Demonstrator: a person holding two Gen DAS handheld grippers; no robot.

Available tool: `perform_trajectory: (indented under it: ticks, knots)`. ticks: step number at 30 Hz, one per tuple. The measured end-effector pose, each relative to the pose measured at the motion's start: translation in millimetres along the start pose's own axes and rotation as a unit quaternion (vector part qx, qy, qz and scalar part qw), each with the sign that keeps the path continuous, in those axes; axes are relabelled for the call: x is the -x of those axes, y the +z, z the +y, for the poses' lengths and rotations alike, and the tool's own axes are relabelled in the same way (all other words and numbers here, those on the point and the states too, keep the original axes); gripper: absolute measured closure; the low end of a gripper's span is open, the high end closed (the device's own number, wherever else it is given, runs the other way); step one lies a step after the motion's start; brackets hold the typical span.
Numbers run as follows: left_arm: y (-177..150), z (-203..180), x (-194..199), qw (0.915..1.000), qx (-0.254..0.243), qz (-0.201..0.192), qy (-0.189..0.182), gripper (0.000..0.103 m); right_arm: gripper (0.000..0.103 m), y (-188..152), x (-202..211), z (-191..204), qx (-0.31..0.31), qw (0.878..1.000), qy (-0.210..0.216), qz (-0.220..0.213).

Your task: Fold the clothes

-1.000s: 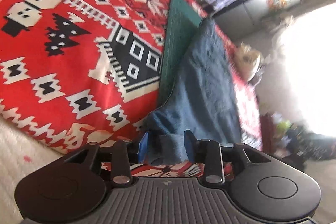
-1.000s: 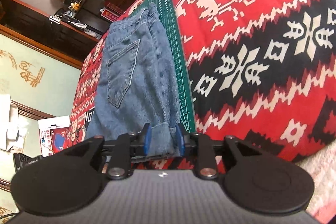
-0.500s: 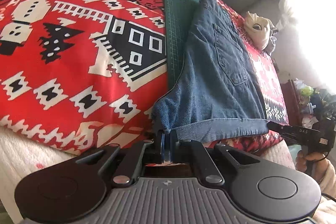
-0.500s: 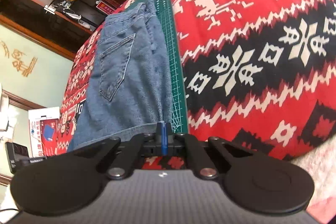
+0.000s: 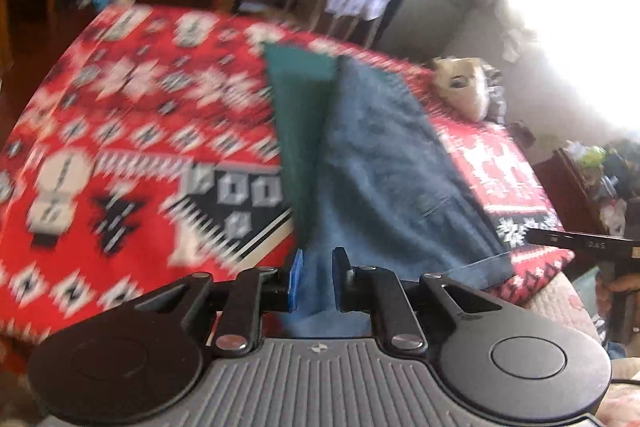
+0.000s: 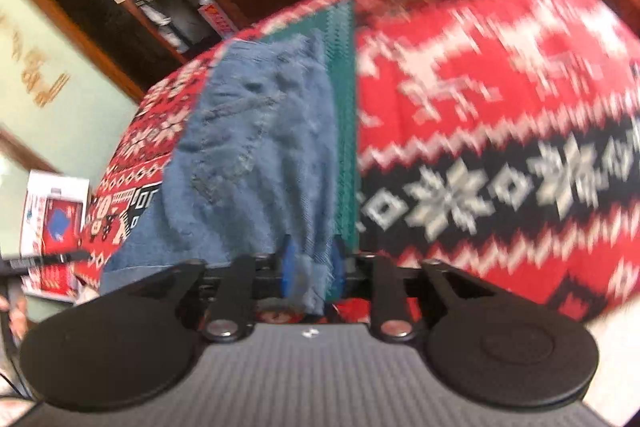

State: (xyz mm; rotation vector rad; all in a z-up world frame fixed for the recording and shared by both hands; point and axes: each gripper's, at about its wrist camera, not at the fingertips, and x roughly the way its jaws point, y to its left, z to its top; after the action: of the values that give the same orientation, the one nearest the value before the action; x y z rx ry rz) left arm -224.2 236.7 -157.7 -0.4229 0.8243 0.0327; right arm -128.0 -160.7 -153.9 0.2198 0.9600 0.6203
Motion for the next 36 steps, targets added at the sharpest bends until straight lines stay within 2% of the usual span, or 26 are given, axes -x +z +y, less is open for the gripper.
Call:
perform_trajectory:
  ticks: [2,3,4,6,10,12,14,15,17,18,19,23,26,28,36]
  knots:
    - [4.0,-17.1,-11.1,0.9997,-0.022,-0.004,-0.009,0.062,0.067,4.7,0.8,19.2,0.048,0.999,-0.003,-0.013]
    - [5.9,-25.6,-16.7,0.9993,-0.033,-0.006,-0.013,0.059,0.059,6.6,-0.7,27.6,0.065,0.998,-0.004,-0.017]
    - [7.9,-34.2,-22.2,0.9988,-0.044,-0.008,-0.017,0.059,0.050,6.7,-2.1,35.3,0.079,0.997,-0.005,-0.021]
    - [8.9,-50.7,-36.3,0.9974,-0.068,-0.010,-0.022,0.059,0.040,7.5,-8.2,47.5,0.100,0.995,-0.004,-0.023]
    - [2.0,-64.1,-73.4,0.9962,-0.087,0.000,-0.002,0.061,0.027,5.1,-22.7,71.3,0.145,0.989,-0.016,-0.036]
    - [-2.3,-66.0,-83.9,0.9956,-0.094,0.001,0.002,0.064,0.023,0.3,-33.2,81.4,0.172,0.984,-0.030,-0.044]
    - [-6.8,-66.2,-93.1,0.9948,-0.102,0.000,0.010,0.067,0.023,-5.7,-44.2,89.1,0.197,0.978,-0.039,-0.052]
    - [-8.2,-65.5,-96.5,0.9946,-0.103,0.001,0.015,0.068,0.024,-8.7,-49.7,93.0,0.209,0.975,-0.044,-0.056]
    - [-9.5,-60.7,-100.9,0.9953,-0.095,0.006,0.018,0.072,0.039,-14.7,-60.7,97.9,0.227,0.971,-0.044,-0.059]
    - [-10.6,-58.1,-101.3,0.9956,-0.092,0.006,0.018,0.072,0.064,-17.1,-66.4,100.3,0.233,0.970,-0.043,-0.054]
    - [-11.7,-55.5,-101.4,0.9958,-0.089,0.005,0.018,0.073,0.084,-18.6,-71.4,101.9,0.236,0.970,-0.044,-0.047]
    - [-13.3,-48.8,-98.5,0.9944,-0.100,0.002,0.035,0.090,0.087,-21.5,-86.6,96.6,0.231,0.971,-0.054,-0.034]
    - [-11.3,-44.0,-96.2,0.9961,-0.082,0.005,0.032,0.090,0.090,-19.5,-91.2,82.1,0.212,0.974,-0.066,-0.037]
    - [-9.8,-40.7,-94.7,0.9972,-0.069,0.007,0.029,0.090,0.097,-14.3,-88.5,74.7,0.190,0.979,-0.068,-0.037]
    - [4.4,-41.4,-87.3,0.9987,-0.049,-0.004,0.013,0.090,0.090,22.8,-65.6,49.2,0.164,0.982,-0.074,-0.052]
